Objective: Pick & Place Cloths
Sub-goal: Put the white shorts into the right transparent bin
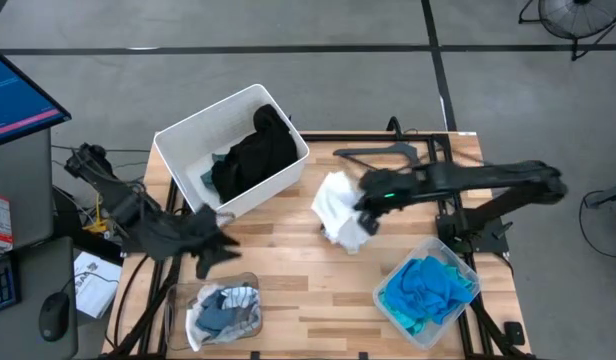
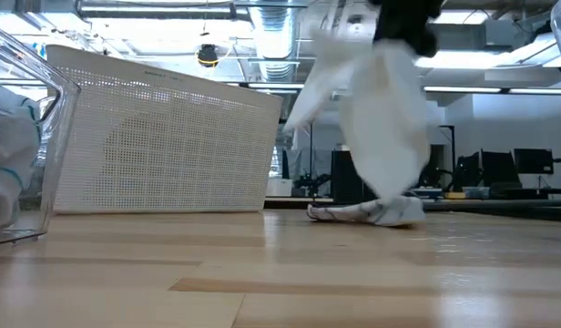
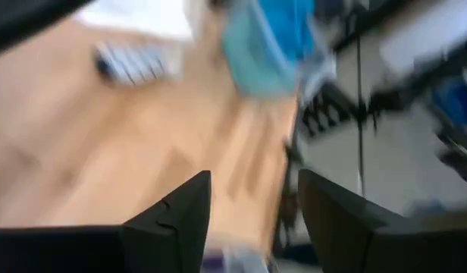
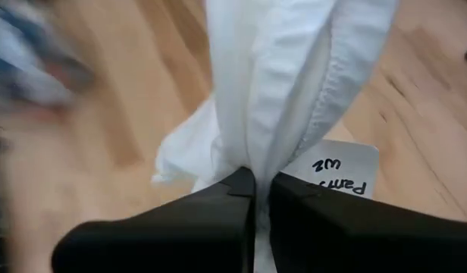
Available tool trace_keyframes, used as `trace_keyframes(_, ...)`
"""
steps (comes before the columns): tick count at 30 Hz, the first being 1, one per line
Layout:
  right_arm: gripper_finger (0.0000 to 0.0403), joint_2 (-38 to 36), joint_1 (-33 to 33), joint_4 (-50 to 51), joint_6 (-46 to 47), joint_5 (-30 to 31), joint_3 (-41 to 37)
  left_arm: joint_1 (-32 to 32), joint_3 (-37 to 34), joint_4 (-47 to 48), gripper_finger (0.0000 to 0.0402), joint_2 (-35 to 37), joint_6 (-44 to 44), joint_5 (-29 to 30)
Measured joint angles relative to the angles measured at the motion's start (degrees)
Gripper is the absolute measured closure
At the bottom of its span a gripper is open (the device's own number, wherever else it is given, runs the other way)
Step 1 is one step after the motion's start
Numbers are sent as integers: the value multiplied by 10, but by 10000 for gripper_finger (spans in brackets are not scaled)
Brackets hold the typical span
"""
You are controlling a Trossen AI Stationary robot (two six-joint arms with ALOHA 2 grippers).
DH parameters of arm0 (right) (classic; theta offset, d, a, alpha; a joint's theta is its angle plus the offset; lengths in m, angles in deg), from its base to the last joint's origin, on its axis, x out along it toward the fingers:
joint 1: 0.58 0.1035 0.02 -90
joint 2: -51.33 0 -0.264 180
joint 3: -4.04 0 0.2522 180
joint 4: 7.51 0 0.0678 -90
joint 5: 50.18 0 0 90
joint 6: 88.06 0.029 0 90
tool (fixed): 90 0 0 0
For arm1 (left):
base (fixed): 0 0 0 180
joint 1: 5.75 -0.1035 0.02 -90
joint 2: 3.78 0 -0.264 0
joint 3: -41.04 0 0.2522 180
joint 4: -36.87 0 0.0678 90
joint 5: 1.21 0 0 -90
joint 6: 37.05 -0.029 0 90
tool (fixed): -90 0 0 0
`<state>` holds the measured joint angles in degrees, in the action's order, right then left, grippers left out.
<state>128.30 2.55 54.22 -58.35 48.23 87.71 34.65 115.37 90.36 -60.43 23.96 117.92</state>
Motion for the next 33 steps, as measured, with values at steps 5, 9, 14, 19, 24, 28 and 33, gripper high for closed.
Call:
trace_keyframes(5, 400, -147, 43, 0, 75, -8, 1, 0, 0, -1, 237, 49, -42, 118)
trace_keyframes(9, 400, -243, 120, -15, 150, -7, 1, 0, 0, -1, 244, 71, -87, 170)
trace_keyframes(14, 400, -313, 230, -5, 238, 8, 2, 0, 0, -2, 247, 76, -126, 225)
trace_keyframes(19, 402, -332, 352, 125, 357, 23, 2, 0, 0, -2, 247, 69, -128, 231)
trace_keyframes(24, 400, -289, 477, 287, 506, 8, 1, 0, 0, -2, 247, 55, -126, 231)
trace_keyframes(28, 397, -238, 557, 379, 581, 5, 1, 0, 0, -2, 247, 43, -132, 231)
trace_keyframes(33, 398, -161, 601, 396, 589, 49, -22, 0, 0, -1, 247, 30, -155, 236)
